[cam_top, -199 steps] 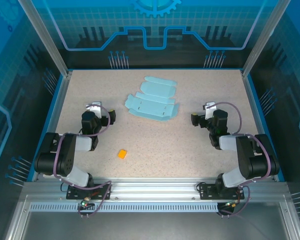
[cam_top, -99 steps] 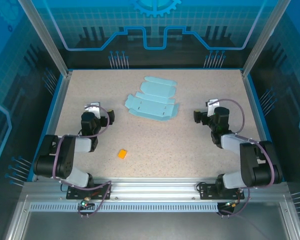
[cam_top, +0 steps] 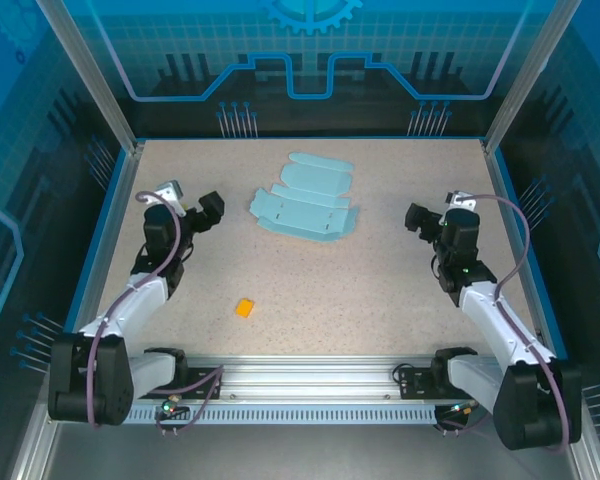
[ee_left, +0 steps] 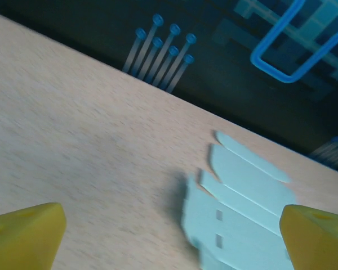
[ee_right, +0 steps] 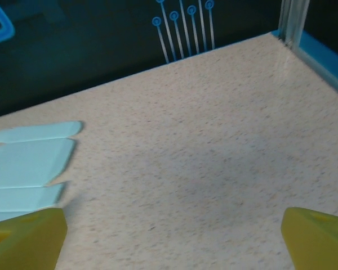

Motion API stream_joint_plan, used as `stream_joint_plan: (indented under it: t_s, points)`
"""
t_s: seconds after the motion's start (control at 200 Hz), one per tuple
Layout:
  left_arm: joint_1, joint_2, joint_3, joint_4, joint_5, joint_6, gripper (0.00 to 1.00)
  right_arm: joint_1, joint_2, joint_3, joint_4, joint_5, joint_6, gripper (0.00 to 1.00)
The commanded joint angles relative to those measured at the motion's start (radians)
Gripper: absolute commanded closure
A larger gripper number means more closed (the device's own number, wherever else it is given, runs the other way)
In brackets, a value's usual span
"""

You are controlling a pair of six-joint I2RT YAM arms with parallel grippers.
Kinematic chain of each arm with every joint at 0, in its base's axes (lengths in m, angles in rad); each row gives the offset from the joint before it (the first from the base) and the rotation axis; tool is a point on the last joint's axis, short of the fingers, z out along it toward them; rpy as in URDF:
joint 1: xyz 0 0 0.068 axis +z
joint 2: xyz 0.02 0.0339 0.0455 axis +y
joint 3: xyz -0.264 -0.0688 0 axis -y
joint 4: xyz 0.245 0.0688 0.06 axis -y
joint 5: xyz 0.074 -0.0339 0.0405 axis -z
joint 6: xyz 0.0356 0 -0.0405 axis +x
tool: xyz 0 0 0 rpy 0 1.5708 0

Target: Fold the paper box

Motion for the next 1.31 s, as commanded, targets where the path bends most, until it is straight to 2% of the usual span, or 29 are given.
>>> stream_joint_plan:
  t_s: [0.0,0.16,0.285,0.405,0.575,0.89,1.001,1.086,1.186,1.301]
  points:
    - [-0.083,0.033,-0.009,0.014,0.162,-0.235,0.02,0.050,0.018,0.023,-0.163,-0.114,0.161,0.03]
    - [-0.253,0.111,0.130,-0.212,0.054,-0.182,0.03,0.160,0.160,0.103,-0.239,-0.195,0.166,0.06]
    - [-0.320,0.208,0.183,-0.291,0.045,-0.256,0.03,0.229,0.325,0.220,-0.301,-0.233,0.109,0.09]
    - [-0.369,0.288,0.216,-0.351,0.051,-0.290,0.03,0.235,0.468,0.292,-0.267,-0.297,0.102,0.16]
    - [-0.379,0.349,0.277,-0.413,0.128,-0.275,0.03,0.258,0.653,0.422,-0.245,-0.386,0.091,0.31]
    - [-0.380,0.300,0.316,-0.418,0.097,-0.233,0.04,0.267,0.866,0.560,-0.225,-0.388,0.121,0.56]
    - [-0.380,0.272,0.291,-0.386,0.083,-0.243,0.05,0.269,0.879,0.557,-0.204,-0.350,0.123,0.63]
    - [-0.380,0.248,0.280,-0.369,0.069,-0.230,0.05,0.267,0.877,0.549,-0.177,-0.347,0.115,0.72]
    - [-0.380,0.212,0.278,-0.388,0.017,-0.174,0.05,0.259,0.873,0.555,-0.176,-0.336,0.079,0.85]
    - [-0.379,0.144,0.276,-0.410,-0.040,-0.067,0.05,0.229,0.821,0.548,-0.182,-0.338,0.005,0.94]
